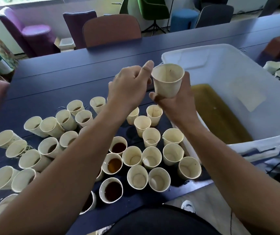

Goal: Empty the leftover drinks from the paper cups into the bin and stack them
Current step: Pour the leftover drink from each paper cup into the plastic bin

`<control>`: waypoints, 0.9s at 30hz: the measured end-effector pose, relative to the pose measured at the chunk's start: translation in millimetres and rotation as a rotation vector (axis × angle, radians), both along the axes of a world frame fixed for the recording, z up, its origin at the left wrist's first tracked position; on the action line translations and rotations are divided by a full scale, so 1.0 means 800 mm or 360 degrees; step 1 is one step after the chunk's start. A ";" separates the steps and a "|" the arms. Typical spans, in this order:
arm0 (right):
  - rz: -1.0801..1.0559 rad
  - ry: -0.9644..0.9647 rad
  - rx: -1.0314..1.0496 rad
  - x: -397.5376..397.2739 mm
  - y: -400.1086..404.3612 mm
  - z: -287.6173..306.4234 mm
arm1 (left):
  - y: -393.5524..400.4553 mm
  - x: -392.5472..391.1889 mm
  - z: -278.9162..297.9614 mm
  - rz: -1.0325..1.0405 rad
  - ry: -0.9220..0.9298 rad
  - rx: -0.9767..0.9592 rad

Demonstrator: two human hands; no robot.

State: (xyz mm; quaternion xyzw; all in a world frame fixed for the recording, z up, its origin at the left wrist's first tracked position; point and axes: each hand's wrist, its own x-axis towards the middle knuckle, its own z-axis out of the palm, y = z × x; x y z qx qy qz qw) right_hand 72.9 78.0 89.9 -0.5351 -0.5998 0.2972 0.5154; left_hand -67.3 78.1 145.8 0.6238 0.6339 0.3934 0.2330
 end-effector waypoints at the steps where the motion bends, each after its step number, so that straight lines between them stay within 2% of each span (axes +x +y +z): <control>1: -0.0008 -0.0064 0.0018 0.012 0.002 0.009 | 0.000 0.006 -0.001 0.0007 -0.0056 0.0050; 5: -0.0078 -0.0395 0.0010 0.058 0.017 0.029 | -0.001 0.031 -0.016 -0.0090 -0.0047 0.0106; 11: -0.0163 -0.0809 -0.0113 0.118 0.037 0.021 | -0.012 0.077 -0.052 -0.0524 0.0094 -0.0019; 16: -0.0200 -0.1108 -0.0279 0.152 0.045 0.015 | -0.017 0.102 -0.088 -0.0612 0.0267 -0.0111; 21: -0.0274 -0.1235 -0.0386 0.172 0.051 -0.004 | -0.019 0.110 -0.098 -0.0685 0.0401 -0.0136; 27: -0.0299 -0.1310 -0.0425 0.175 0.055 -0.014 | -0.019 0.110 -0.109 -0.0726 0.0353 -0.0206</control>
